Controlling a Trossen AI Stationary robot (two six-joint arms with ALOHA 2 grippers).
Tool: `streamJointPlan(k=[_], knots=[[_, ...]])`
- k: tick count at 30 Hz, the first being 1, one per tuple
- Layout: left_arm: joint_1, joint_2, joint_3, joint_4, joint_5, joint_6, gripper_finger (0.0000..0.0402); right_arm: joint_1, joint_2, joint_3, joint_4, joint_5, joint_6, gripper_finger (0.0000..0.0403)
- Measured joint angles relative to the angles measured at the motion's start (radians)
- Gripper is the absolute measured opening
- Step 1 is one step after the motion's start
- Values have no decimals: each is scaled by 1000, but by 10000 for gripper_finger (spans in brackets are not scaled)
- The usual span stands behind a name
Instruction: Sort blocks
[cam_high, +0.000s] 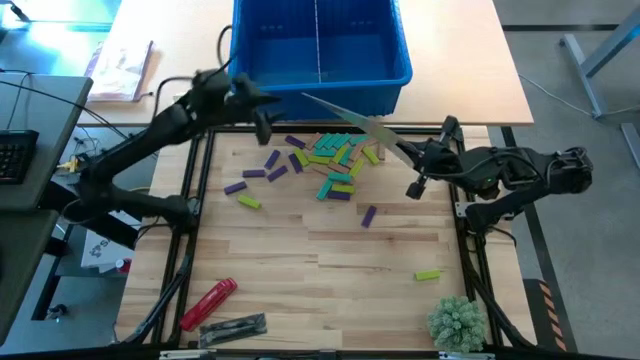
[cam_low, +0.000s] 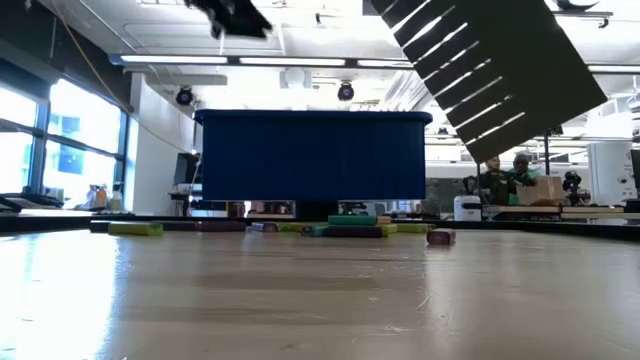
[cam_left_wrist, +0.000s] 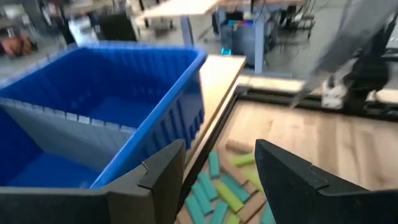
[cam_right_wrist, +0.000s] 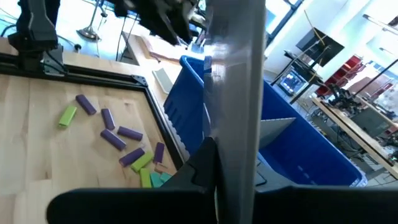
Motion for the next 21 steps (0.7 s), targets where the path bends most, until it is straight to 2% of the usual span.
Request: streamJointPlan(k=[8, 14, 21], knots=[[194, 234, 103, 2, 185, 53, 177, 0, -36, 0, -105, 0, 85, 0], [268, 400, 255, -3, 295, 115, 177, 0, -36, 0, -195, -2, 171, 0], [303, 546, 402, -154, 366, 252, 177, 0, -36, 0, -263, -2, 243, 0]])
